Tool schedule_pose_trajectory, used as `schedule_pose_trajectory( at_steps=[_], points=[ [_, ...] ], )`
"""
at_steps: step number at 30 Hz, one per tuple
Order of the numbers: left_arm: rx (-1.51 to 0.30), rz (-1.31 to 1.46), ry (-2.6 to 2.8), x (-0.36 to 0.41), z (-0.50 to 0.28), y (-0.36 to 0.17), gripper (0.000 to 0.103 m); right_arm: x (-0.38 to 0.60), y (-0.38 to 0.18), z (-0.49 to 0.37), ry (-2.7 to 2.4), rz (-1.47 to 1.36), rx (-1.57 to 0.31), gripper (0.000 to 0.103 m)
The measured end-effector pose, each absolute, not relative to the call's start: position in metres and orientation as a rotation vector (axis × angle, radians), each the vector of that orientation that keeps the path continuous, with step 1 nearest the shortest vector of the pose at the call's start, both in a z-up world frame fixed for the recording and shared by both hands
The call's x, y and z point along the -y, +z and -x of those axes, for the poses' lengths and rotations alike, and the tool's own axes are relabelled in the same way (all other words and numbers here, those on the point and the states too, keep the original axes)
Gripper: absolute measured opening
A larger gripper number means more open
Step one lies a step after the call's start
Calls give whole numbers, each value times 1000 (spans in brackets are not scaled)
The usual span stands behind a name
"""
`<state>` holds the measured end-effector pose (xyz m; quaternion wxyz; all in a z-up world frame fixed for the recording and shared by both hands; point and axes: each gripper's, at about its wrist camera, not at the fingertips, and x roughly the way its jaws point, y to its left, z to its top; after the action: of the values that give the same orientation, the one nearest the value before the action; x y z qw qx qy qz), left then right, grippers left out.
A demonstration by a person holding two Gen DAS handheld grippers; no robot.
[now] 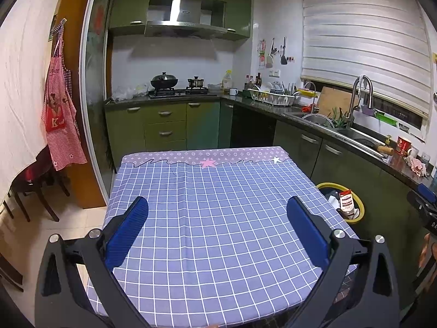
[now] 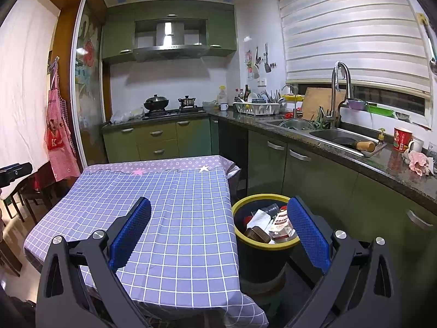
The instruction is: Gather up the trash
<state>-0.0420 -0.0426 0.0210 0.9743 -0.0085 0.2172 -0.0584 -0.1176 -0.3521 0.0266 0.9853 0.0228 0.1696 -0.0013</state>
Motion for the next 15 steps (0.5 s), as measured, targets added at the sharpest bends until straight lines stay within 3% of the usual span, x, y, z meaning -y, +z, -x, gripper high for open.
schedule_pose_trajectory(
  at_steps=[15],
  points=[
    [-438,9,-118,41,41,22,97,352,24,116,-6,-49,-343,98]
  ],
)
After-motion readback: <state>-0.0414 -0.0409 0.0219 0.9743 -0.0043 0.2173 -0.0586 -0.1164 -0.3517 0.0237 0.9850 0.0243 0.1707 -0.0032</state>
